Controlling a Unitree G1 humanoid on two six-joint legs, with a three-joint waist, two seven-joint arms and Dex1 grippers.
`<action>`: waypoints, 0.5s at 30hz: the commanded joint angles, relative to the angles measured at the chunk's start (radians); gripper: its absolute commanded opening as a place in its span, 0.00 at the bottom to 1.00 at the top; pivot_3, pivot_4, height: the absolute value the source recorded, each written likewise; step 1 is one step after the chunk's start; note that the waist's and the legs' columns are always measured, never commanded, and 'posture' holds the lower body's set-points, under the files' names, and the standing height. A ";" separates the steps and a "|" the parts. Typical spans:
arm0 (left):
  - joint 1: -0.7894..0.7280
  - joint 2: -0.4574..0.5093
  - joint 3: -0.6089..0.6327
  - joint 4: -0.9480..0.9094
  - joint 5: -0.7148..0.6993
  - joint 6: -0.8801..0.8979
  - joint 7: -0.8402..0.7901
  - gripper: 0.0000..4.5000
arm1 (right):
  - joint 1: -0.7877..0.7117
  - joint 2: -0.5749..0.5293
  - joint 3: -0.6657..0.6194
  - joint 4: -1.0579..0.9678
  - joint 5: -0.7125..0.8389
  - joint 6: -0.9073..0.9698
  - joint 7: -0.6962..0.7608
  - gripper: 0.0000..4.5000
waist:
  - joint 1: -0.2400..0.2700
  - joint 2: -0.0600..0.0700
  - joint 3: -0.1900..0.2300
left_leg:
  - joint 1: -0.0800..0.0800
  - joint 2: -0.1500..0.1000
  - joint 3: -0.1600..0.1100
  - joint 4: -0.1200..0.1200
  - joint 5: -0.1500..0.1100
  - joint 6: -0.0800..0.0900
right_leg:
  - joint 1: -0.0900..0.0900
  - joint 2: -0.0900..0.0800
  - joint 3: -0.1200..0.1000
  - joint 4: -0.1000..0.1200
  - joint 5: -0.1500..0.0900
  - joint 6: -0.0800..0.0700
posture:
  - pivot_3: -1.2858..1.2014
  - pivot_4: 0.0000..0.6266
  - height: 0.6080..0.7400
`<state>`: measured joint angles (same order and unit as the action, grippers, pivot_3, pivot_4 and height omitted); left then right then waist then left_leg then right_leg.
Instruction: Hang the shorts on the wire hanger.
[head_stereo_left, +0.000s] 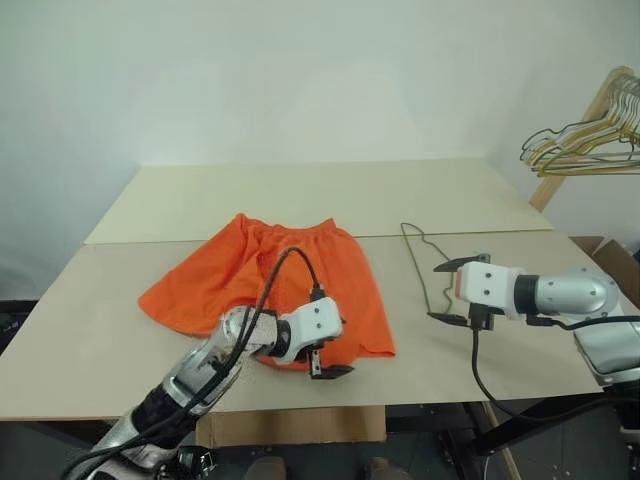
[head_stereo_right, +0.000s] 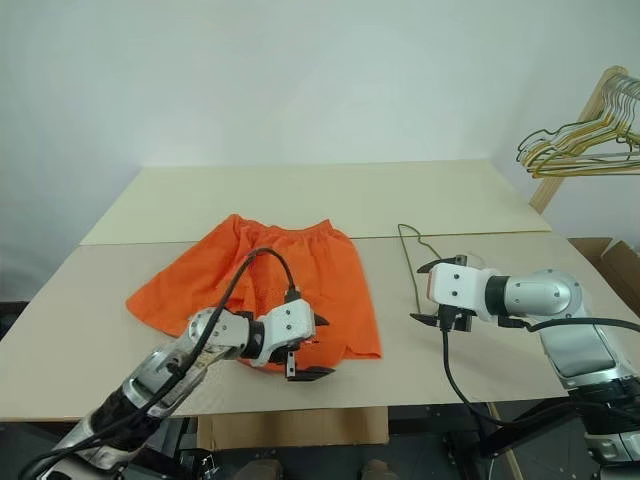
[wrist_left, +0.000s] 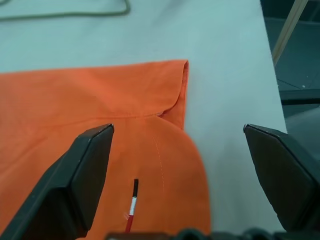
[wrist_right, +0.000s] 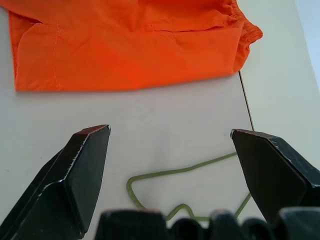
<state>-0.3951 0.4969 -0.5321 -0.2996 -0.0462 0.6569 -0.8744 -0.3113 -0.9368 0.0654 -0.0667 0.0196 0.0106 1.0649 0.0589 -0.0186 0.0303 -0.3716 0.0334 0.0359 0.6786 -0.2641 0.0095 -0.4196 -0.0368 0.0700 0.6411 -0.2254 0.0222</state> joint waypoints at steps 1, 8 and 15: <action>-0.017 -0.002 -0.022 0.010 0.027 0.010 0.009 1.00 | -0.028 -0.002 -0.013 -0.011 -0.005 -0.004 -0.010 1.00 | -0.002 0.000 0.000 | 0.000 0.000 0.000 0.000 0.000 0.000 | 0.000 0.000 0.000 0.000 0.000 0.000 | 0.56 0.00 1.00; -0.018 0.005 -0.073 0.063 0.085 0.038 0.022 0.65 | -0.029 -0.003 -0.007 -0.006 -0.019 -0.006 -0.010 1.00 | -0.009 0.000 0.000 | 0.001 0.000 0.000 0.000 0.000 0.000 | 0.001 0.000 0.000 0.000 0.000 0.000 | 0.56 0.00 1.00; -0.021 -0.018 -0.067 0.112 0.099 0.066 0.058 0.16 | -0.033 0.001 -0.006 0.001 -0.022 -0.008 -0.010 1.00 | -0.017 0.000 0.000 | 0.003 0.000 0.000 0.000 0.000 0.000 | 0.003 0.000 0.000 0.000 -0.003 0.006 | 0.56 0.00 1.00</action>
<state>-0.4109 0.4727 -0.5999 -0.2232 0.0160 0.7024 -0.8426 -0.3141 -0.9339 0.0701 -0.0550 -0.0003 0.0105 1.0639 0.0420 -0.0186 0.0303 -0.3686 0.0333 0.0356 0.6786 -0.2641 0.0096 -0.4166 -0.0368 0.0701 0.6415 -0.2290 0.0282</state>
